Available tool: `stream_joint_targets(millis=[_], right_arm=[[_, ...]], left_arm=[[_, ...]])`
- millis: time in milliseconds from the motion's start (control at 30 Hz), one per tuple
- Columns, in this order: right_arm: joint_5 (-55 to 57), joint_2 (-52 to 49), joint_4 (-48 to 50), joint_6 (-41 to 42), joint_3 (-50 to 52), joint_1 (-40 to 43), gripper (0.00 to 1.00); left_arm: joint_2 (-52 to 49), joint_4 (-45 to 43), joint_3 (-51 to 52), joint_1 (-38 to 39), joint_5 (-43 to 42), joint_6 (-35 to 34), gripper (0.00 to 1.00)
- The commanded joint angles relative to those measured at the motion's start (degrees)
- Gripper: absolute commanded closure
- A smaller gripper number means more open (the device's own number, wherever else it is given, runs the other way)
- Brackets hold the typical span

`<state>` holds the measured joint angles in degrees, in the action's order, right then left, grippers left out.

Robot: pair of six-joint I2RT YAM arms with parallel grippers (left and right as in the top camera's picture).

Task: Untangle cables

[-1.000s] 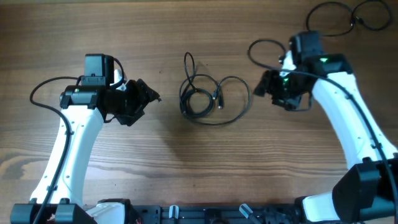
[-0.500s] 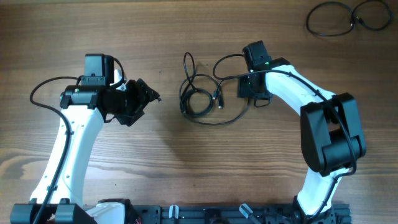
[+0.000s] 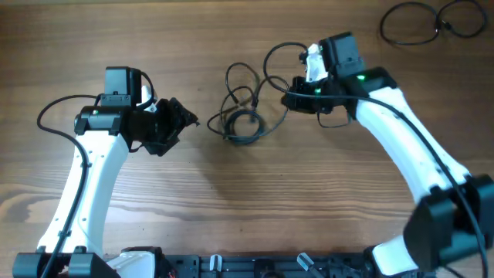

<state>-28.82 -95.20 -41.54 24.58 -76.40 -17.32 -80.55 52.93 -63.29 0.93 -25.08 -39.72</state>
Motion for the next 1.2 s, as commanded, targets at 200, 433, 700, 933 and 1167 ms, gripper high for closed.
stream_joint_targets(millis=[200,433,700,933,1167], right_arm=[[-10.5,6.7,10.7,20.0,-1.3,0.0,0.96],[-20.2,6.7,19.1,29.0,-1.3,0.0,0.96],[-21.1,6.7,19.8,30.1,-1.3,0.0,0.96],[-28.5,6.7,28.3,37.1,-1.3,0.0,0.96],[-29.7,6.7,28.7,36.6,-1.3,0.1,0.96]], left_arm=[[0.5,1.2,-0.4,0.8,-10.5,2.8,0.29],[0.5,-7.3,-0.4,3.1,-9.7,-16.8,0.29],[0.3,-16.4,-0.4,3.0,-4.6,-32.7,0.34],[-6.9,-25.6,-0.4,3.1,-12.9,-39.2,0.29],[-7.6,-29.4,-0.4,3.0,-11.3,-38.5,0.94]])
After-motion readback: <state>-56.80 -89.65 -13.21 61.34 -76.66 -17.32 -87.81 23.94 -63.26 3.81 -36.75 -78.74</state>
